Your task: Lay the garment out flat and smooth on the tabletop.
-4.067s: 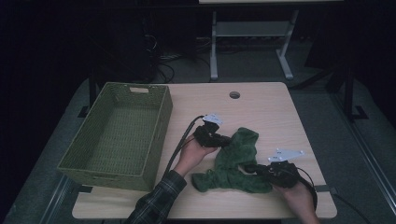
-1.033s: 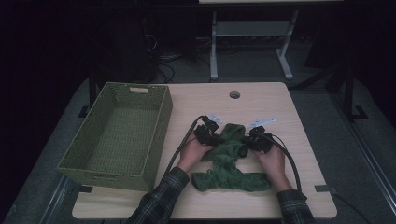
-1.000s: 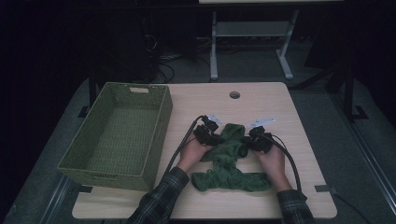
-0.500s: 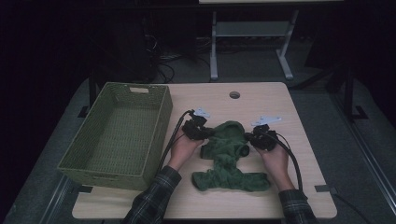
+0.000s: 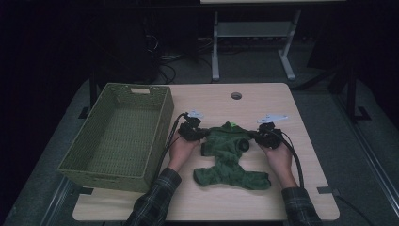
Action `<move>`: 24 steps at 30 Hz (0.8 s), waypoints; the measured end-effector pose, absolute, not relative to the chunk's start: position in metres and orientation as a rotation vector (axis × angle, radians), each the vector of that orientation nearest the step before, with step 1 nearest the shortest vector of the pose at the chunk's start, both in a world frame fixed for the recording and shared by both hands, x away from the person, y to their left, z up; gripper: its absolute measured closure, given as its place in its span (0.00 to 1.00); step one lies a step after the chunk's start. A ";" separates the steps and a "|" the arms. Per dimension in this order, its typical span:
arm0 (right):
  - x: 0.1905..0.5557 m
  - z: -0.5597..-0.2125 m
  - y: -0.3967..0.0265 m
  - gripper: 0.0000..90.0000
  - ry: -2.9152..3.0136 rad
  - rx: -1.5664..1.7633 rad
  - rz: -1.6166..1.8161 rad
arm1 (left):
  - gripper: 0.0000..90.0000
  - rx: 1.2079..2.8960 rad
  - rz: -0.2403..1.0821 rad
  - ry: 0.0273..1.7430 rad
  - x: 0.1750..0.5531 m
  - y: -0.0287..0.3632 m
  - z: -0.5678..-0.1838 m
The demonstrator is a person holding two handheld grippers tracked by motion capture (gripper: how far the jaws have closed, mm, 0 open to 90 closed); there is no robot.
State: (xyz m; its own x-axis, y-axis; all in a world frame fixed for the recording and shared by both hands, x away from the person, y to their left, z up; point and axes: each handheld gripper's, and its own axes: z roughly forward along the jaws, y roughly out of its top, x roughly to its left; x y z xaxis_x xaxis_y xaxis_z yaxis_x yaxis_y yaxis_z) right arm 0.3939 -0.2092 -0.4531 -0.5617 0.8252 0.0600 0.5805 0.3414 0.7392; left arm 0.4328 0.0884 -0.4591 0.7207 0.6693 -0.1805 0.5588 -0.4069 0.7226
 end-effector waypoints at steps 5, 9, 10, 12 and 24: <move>0.404 -0.466 -0.212 0.99 2.304 1.273 1.032 | 0.96 2.112 0.177 0.941 0.440 0.086 -0.475; 0.409 -0.474 -0.211 0.99 2.305 1.279 1.009 | 0.95 2.116 0.187 0.929 0.442 0.085 -0.475; 0.410 -0.474 -0.211 0.99 2.300 1.284 1.015 | 0.94 2.121 0.190 0.926 0.442 0.084 -0.475; 0.411 -0.474 -0.211 0.99 2.293 1.275 1.007 | 0.93 2.125 0.195 0.927 0.444 0.084 -0.474; 0.434 -0.470 -0.207 0.95 2.307 1.257 0.934 | 0.89 2.111 0.202 0.937 0.448 0.081 -0.471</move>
